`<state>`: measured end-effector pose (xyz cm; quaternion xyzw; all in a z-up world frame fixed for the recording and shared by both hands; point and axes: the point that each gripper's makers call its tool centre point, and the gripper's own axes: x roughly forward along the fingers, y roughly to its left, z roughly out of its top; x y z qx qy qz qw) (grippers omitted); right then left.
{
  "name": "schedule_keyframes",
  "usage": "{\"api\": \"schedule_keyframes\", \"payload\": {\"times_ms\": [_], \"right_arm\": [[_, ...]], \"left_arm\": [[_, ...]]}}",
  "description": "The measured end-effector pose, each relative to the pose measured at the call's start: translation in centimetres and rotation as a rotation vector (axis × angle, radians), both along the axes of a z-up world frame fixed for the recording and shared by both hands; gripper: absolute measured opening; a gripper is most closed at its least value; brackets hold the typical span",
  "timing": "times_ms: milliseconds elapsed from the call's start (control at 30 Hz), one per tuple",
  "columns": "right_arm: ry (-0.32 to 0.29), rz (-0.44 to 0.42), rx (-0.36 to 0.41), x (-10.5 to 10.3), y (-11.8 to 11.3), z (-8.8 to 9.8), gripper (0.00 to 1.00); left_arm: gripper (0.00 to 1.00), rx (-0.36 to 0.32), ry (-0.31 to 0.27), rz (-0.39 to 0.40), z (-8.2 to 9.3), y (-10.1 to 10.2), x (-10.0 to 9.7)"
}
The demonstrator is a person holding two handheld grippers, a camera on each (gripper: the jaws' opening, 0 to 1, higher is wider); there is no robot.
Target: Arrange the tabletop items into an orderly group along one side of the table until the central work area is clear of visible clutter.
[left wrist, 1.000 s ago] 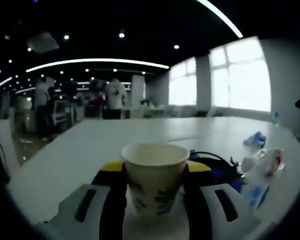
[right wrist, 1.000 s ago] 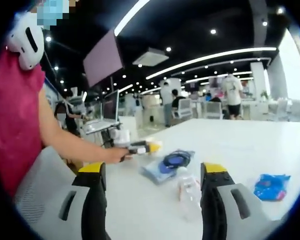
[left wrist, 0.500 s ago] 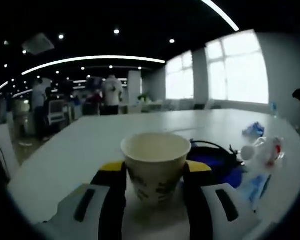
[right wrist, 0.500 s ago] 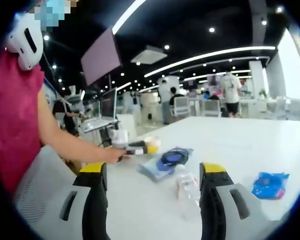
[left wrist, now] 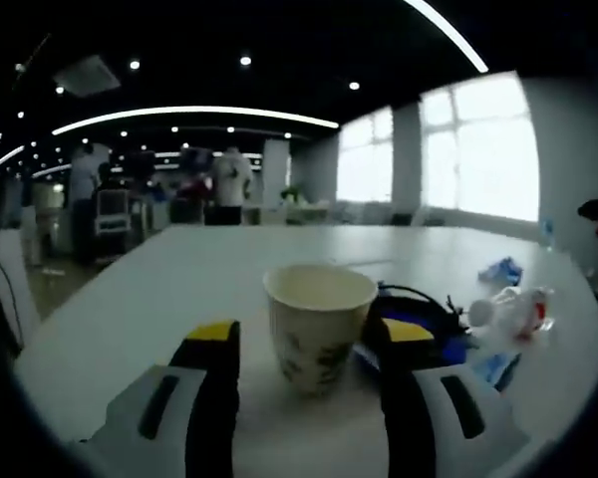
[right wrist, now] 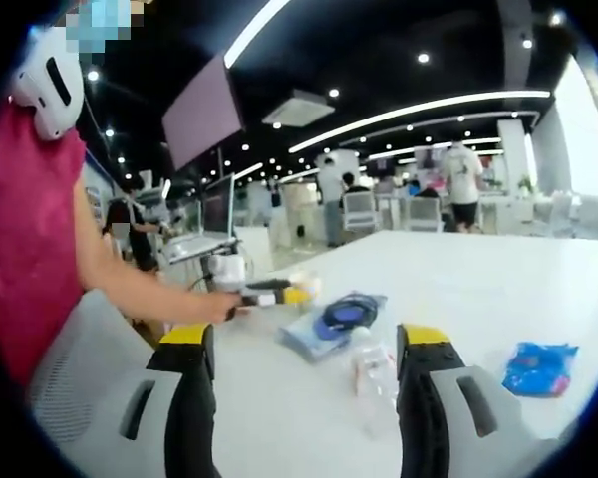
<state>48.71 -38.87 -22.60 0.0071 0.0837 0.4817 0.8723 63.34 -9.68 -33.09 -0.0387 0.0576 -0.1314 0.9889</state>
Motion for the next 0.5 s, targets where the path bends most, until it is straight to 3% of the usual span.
{"api": "schedule_keyframes", "payload": {"times_ms": [500], "right_arm": [[-0.012, 0.011, 0.015, -0.2, 0.2, 0.5, 0.74]], "left_arm": [[0.55, -0.082, 0.015, -0.028, 1.7, -0.4, -5.1]]}}
